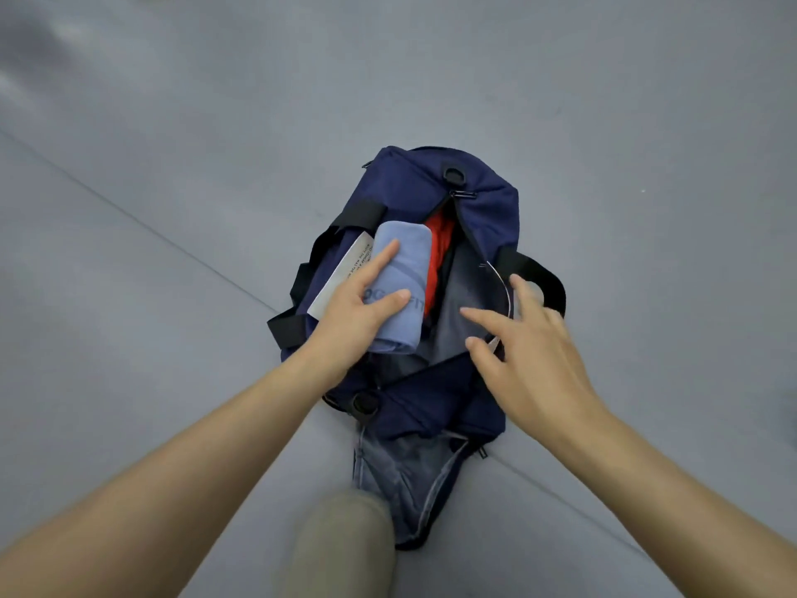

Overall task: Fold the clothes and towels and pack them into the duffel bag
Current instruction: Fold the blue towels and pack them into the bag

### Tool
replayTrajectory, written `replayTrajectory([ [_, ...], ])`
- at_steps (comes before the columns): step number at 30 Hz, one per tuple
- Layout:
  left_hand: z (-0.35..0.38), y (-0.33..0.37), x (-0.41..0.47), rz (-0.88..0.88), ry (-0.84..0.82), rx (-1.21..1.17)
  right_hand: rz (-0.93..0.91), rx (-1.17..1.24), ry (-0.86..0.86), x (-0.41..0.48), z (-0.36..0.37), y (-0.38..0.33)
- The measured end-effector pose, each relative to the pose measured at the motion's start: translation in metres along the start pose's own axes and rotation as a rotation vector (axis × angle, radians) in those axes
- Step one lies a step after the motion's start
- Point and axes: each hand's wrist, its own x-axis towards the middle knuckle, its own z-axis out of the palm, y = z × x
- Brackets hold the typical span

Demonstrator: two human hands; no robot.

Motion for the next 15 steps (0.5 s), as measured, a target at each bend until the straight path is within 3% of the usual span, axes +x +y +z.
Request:
replayTrajectory([
  [5, 0.002, -0.011, 0.017, -0.018, 0.014, 0.044, 0.176, 0.091, -0.165, -0.005, 0.022, 0.009],
  [11, 0.027, 0.004, 0.036, 0.080, -0.109, 0.158, 0.136, 0.183, -0.150, 0.025, 0.027, 0.013],
  [15, 0.043, 0.001, 0.046, 0.043, -0.107, 0.164, 0.104, 0.220, -0.098, 0.032, 0.019, 0.014],
])
